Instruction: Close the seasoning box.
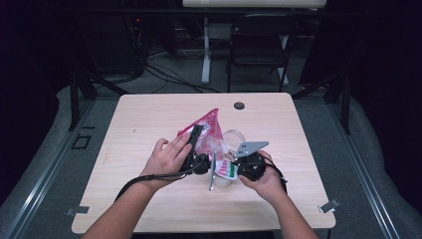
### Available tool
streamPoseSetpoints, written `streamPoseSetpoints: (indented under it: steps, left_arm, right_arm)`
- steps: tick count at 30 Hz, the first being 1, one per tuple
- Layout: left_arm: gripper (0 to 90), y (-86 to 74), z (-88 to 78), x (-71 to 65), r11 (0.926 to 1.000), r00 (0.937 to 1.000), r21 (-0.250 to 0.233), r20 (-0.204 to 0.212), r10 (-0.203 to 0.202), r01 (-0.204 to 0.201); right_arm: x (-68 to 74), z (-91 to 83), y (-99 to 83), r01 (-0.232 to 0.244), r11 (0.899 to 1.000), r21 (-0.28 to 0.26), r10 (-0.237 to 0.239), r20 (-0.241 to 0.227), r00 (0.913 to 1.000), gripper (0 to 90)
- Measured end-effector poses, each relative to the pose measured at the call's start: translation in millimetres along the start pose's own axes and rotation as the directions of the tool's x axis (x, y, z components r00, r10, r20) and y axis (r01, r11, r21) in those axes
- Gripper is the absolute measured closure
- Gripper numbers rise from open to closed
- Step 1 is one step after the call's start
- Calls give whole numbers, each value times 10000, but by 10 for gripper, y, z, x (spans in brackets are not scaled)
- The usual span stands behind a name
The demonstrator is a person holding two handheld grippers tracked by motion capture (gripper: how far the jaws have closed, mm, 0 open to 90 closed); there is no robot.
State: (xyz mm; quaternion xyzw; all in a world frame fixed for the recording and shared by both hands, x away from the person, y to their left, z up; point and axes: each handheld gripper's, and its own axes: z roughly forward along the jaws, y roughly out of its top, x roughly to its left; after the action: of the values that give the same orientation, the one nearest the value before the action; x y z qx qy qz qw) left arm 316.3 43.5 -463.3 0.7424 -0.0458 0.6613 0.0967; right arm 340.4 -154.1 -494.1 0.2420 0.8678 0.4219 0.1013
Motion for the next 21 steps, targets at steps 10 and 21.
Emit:
streamPoseSetpoints:
  steps: [10, 21]
  left_arm:
    - [633, 8, 20, -3, 9999, 9999, -52, 38, 108, -107]
    - [633, 33, 17, 14, 9997, 9997, -52, 41, 227, -227]
  right_arm:
    - [9, 6, -3, 51, 9999, 102, -51, -16, 10000, 900]
    - [1, 1, -12, -12, 10000, 38, 12, 34, 10000, 900]
